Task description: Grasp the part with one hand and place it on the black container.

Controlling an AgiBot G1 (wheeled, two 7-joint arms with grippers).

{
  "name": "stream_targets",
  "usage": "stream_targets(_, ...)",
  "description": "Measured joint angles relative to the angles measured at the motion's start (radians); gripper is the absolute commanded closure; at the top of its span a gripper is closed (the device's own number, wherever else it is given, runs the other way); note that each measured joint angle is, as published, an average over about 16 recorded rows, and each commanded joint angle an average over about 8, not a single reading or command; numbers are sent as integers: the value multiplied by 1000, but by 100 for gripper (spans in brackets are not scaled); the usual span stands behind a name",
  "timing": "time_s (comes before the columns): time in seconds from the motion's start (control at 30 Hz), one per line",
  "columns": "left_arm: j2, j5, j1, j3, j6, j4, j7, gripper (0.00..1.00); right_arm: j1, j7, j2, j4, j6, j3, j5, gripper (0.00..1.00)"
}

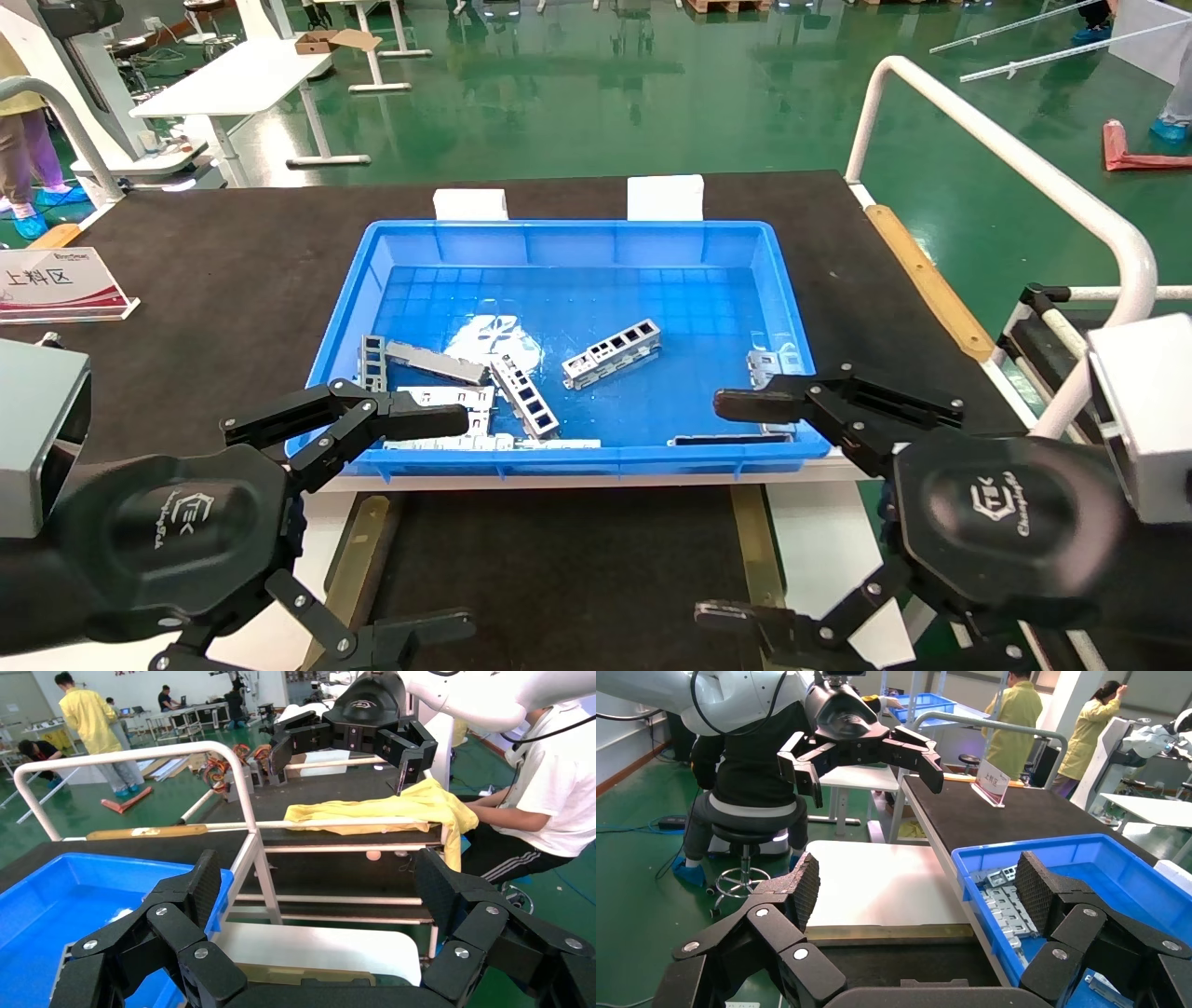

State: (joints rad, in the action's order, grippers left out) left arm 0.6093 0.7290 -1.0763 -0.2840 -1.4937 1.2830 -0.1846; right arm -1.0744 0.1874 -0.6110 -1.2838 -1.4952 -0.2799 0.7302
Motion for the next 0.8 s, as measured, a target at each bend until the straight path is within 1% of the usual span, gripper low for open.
stream_targets(0.47,13,46,-25,-16,25,3,-2,0,-1,-1,0,1,0,-1,0,0)
stream_targets(0.8,67,132,-71,-55,75,-27,-9,0,-1,-1,0,1,0,-2,-1,0)
